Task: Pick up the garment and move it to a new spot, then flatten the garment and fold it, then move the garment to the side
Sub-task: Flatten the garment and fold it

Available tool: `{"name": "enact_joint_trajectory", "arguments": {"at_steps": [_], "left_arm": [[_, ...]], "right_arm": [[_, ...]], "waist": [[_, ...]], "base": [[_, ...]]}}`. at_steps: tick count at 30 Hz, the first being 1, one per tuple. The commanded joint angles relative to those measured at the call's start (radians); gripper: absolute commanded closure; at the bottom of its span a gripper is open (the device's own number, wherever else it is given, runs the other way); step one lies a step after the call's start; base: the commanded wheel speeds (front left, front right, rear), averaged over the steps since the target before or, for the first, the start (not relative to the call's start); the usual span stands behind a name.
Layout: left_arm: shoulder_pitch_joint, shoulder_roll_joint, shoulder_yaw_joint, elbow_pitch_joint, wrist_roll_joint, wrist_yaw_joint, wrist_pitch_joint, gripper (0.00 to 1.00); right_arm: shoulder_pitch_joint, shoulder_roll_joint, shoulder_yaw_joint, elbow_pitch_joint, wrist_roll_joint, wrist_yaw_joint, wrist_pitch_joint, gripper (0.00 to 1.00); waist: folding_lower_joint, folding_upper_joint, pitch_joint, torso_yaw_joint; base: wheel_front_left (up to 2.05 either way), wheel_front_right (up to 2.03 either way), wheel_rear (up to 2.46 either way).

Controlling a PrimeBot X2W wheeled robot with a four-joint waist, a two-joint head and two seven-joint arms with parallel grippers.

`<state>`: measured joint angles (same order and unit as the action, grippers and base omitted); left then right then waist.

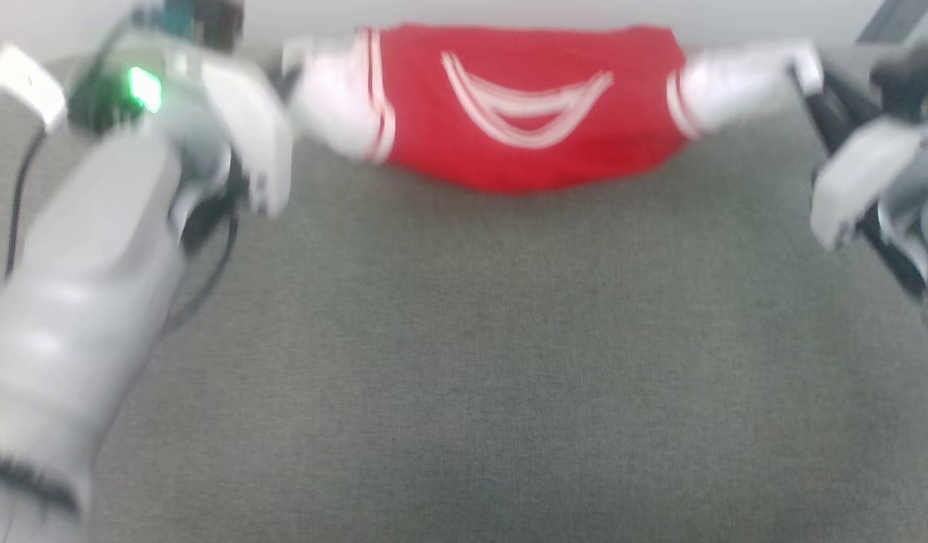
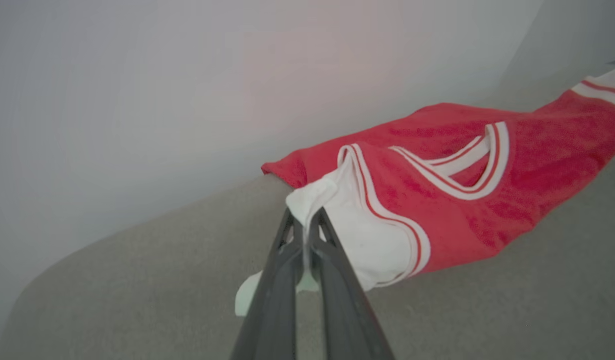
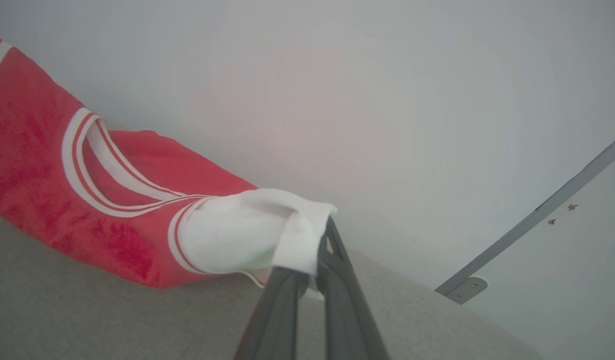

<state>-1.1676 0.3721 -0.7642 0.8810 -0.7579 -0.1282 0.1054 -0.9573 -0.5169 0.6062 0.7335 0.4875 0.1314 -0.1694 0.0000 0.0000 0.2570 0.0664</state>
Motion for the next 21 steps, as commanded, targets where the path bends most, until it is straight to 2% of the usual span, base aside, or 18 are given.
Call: {"name": "enact_joint_trajectory", "arguments": {"at_steps": [1,5,8,11,15,19,21], "left_arm": [[0.063,0.03,-0.004,-0.036,-0.043,-0.002,0.043,1.0],[0.238,0.118,-0.014,-0.18,-0.107,0.004,0.133,1.0],[0.372,0.188,-0.017,-0.311,-0.151,0.041,0.192,1.0],[0.5,0.263,-0.015,-0.469,-0.185,0.1,0.243,1.0],[0.657,0.363,-0.016,-0.669,-0.221,0.211,0.307,1.0],[0.777,0.442,-0.011,-0.809,-0.267,0.326,0.37,1.0],[0.817,0.471,-0.014,-0.859,-0.276,0.361,0.387,1.0]], "right_arm": [[0.043,-0.03,0.022,-0.045,0.042,-0.001,0.017,1.0],[0.185,-0.122,0.084,-0.19,0.153,-0.001,0.073,1.0],[0.285,-0.196,0.108,-0.291,0.216,-0.001,0.102,1.0],[0.394,-0.261,0.126,-0.384,0.272,-0.001,0.139,1.0],[0.504,-0.349,0.144,-0.49,0.28,-0.001,0.147,1.0],[0.604,-0.398,0.146,-0.537,0.294,-0.001,0.167,1.0],[0.646,-0.413,0.149,-0.558,0.316,-0.001,0.191,1.0]], "waist": [[0.0,0.0,-0.043,0.013],[0.0,0.0,-0.088,0.016],[0.0,0.0,-0.108,0.018],[0.0,0.0,-0.117,0.018],[0.0,0.0,-0.116,0.017],[0.0,0.0,-0.106,0.014],[0.0,0.0,-0.102,0.012]], "base": [[0.0,0.0,0.0],[0.0,0.0,0.0],[0.0,0.0,0.0],[0.0,0.0,0.0],[0.0,0.0,0.0],[0.0,0.0,0.0],[0.0,0.0,0.0]]}}
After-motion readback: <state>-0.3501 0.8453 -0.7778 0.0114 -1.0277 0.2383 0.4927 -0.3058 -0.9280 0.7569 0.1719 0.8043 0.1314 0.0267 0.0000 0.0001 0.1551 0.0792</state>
